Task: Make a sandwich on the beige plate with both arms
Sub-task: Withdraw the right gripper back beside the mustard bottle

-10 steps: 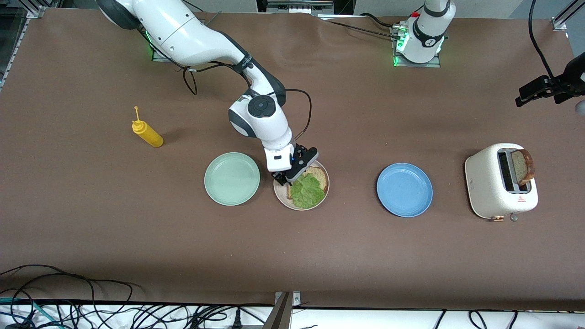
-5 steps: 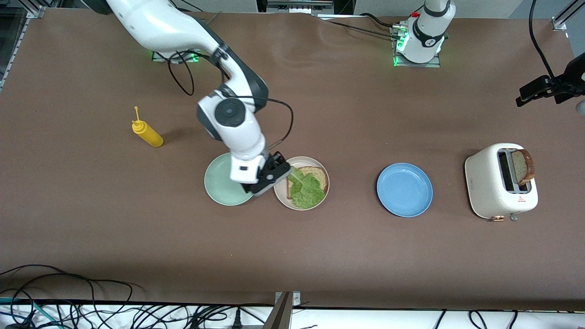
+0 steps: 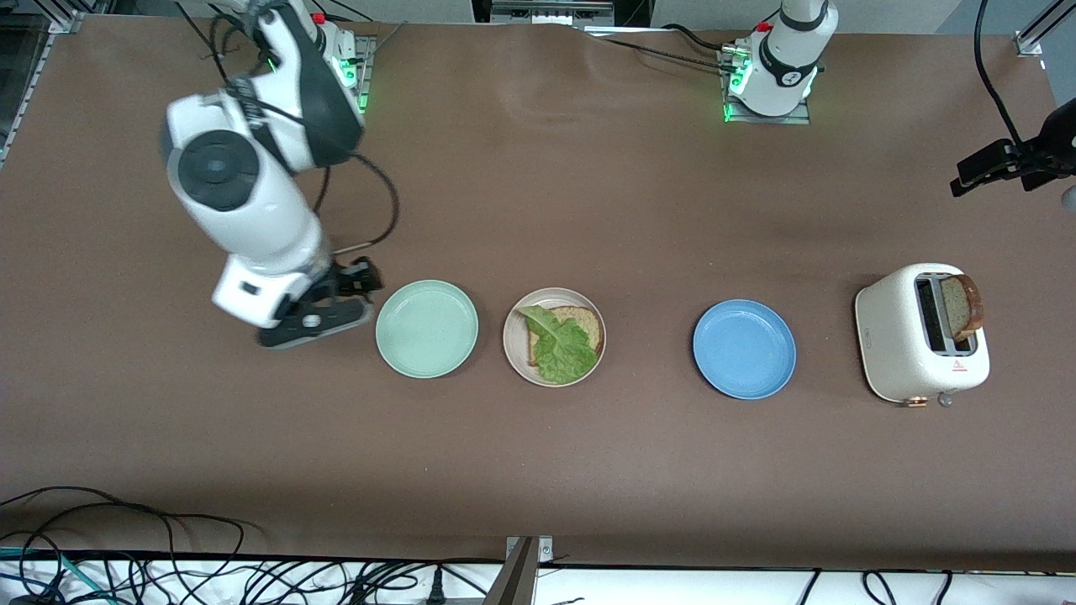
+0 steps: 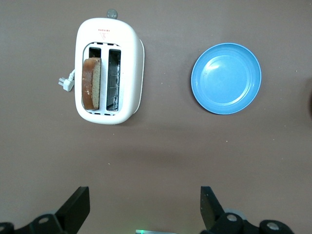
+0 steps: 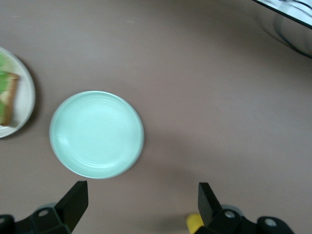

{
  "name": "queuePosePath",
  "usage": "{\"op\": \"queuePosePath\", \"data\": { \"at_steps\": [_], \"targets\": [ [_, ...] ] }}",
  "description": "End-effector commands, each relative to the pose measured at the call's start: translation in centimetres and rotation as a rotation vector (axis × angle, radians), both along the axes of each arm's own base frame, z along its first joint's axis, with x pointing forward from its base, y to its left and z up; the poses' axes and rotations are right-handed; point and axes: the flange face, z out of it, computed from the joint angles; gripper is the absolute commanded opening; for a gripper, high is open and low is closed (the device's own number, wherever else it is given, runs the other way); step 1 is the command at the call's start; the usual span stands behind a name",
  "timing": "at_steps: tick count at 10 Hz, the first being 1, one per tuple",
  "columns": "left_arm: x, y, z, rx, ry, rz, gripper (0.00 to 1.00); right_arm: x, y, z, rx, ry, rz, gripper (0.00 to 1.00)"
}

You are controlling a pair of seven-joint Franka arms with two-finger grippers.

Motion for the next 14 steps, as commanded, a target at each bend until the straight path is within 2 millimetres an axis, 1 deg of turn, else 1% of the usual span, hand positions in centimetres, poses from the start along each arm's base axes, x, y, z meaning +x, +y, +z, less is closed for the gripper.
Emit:
{"op": "queuePosePath", "data": {
  "at_steps": [1,3,4,8,9,10,13,14],
  "targets": [
    [0.3,0.3,0.5,0.016,-0.003,0.007,1.00,-1.0,-5.3,2.2,-0.025,0.041,-0.102,1.00],
    [0.3,0.4,0.5,0.016,-0.003,0.008,1.00,-1.7,-10.0,2.8,-0.042,0.067,-0.159,1.00],
    [0.3,0.5,0.5,0.016,-0.003,0.010,1.00,-1.8,-10.6,2.7,-0.038,0.075,-0.170,1.00],
    [0.3,0.5,0.4,0.016,-0.001,0.008,1.00,-1.7,-10.3,2.3,-0.035,0.074,-0.180,1.00],
    [0.3,0.5,0.4,0.016,-0.001,0.008,1.00,-1.8,-10.7,2.3,-0.037,0.081,-0.187,1.00],
    [0.3,0.5,0.5,0.016,-0.003,0.008,1.00,-1.8,-11.6,2.1,-0.041,0.088,-0.192,1.00],
    [0.3,0.6,0.5,0.016,-0.003,0.010,1.00,-2.0,-11.9,2.4,-0.036,0.085,-0.196,1.00],
    [0.3,0.6,0.4,0.014,-0.001,0.010,1.00,-2.3,-13.1,2.3,-0.019,0.095,-0.220,1.00]
  ]
}}
